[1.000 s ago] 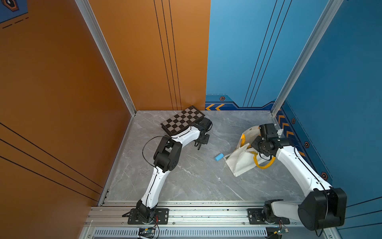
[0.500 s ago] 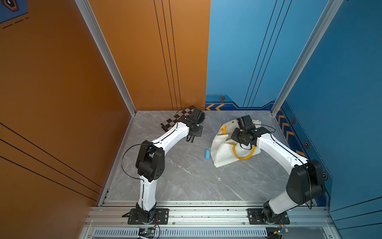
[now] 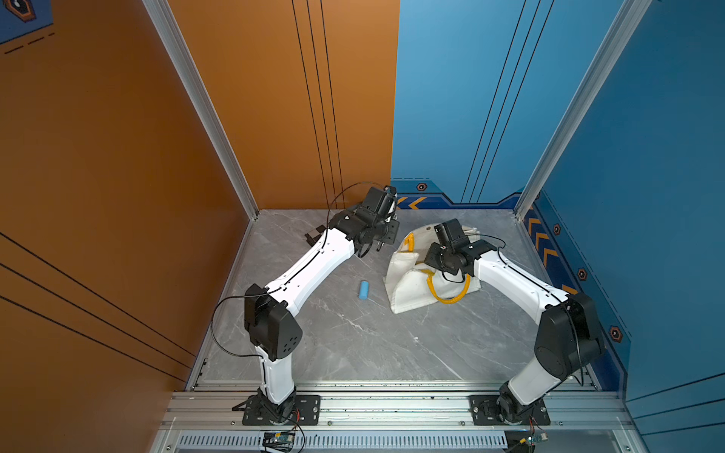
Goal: Place the art knife into the pouch
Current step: Move the pouch at the center of the board, then place the utility knife in the pouch.
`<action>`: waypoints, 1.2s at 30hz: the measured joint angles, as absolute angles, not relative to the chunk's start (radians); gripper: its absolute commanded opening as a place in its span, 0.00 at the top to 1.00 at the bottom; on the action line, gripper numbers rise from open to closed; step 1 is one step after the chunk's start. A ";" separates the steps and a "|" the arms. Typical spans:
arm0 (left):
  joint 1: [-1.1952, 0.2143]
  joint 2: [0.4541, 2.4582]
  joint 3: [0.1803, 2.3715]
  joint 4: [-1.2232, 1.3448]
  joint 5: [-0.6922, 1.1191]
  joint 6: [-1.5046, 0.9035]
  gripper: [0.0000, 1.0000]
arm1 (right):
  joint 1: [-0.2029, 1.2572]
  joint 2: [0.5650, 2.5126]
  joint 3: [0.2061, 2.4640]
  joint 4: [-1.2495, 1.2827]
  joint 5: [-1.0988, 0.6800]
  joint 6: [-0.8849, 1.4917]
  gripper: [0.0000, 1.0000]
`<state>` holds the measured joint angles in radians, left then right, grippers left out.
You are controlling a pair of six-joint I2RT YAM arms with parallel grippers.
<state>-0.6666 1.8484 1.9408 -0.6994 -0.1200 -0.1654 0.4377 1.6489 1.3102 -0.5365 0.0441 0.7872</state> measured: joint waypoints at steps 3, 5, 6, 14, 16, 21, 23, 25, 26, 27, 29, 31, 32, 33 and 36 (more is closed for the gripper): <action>-0.731 1.846 1.974 -0.699 -0.072 -0.141 0.84 | 0.438 1.648 1.310 -0.537 0.045 0.791 1.00; -0.767 1.846 1.983 -0.700 -0.036 -0.129 0.84 | 0.438 1.644 1.308 -0.535 0.045 0.794 1.00; -0.779 1.846 1.985 -0.700 -0.019 -0.126 0.84 | 0.438 1.640 1.303 -0.534 0.047 0.795 1.00; -0.793 1.921 2.033 -0.700 0.050 -0.121 0.84 | 0.431 1.560 1.243 -0.531 0.049 0.813 1.00; -0.792 1.948 2.053 -0.698 0.063 -0.126 0.84 | 0.431 1.531 1.227 -0.531 0.048 0.814 1.00; -0.780 2.000 2.072 -0.660 0.116 -0.172 0.83 | 0.431 1.444 1.189 -0.535 0.048 0.817 1.00; -0.775 2.015 2.076 -0.643 0.133 -0.189 0.83 | 0.431 1.409 1.170 -0.540 0.049 0.817 1.00; -0.771 2.026 2.076 -0.632 0.146 -0.207 0.83 | 0.431 1.375 1.146 -0.543 0.052 0.817 1.00; -0.771 2.031 2.077 -0.627 0.153 -0.212 0.82 | 0.431 1.364 1.137 -0.546 0.055 0.817 1.00; -0.771 2.038 2.083 -0.625 0.161 -0.219 0.82 | 0.431 1.353 1.128 -0.549 0.056 0.817 1.00; -0.771 2.051 2.097 -0.614 0.174 -0.233 0.80 | 0.431 1.336 1.116 -0.550 0.056 0.817 1.00; -0.771 2.057 2.103 -0.606 0.186 -0.241 0.77 | 0.431 1.327 1.109 -0.550 0.056 0.817 1.00; -0.772 2.057 2.103 -0.603 0.189 -0.245 0.74 | 0.431 1.325 1.107 -0.550 0.056 0.817 1.00; -0.772 2.058 2.103 -0.599 0.192 -0.250 0.67 | 0.431 1.324 1.105 -0.550 0.057 0.817 1.00; -0.773 2.059 2.103 -0.592 0.196 -0.262 0.36 | 0.431 1.324 1.102 -0.549 0.056 0.817 1.00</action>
